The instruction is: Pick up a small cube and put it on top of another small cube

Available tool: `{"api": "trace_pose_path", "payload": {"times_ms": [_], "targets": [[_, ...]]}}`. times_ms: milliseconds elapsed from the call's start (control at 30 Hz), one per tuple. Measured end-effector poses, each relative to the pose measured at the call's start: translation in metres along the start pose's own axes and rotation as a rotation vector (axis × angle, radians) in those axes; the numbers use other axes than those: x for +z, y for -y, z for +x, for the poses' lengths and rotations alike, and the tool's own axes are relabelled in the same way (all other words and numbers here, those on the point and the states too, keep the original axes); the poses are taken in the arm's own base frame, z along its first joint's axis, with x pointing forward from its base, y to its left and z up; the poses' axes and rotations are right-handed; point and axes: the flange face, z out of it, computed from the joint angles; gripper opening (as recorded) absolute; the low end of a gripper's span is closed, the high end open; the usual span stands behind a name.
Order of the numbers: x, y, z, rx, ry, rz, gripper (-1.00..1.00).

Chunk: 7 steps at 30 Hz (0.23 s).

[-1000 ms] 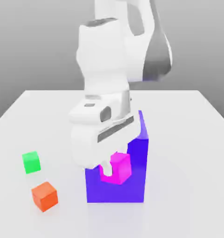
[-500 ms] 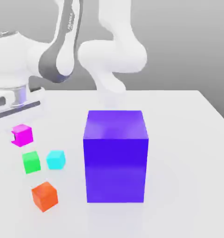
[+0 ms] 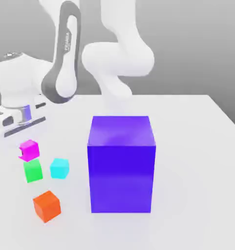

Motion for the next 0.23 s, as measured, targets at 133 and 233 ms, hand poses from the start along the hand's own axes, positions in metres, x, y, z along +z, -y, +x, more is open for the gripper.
{"api": "trace_pose_path", "payload": {"times_ms": [133,233], "targets": [[0.014,0.001,-0.001,-0.001,0.006,0.001,-1.0],[0.023,0.001,-0.004,0.0,0.012,0.0,1.0]]}}
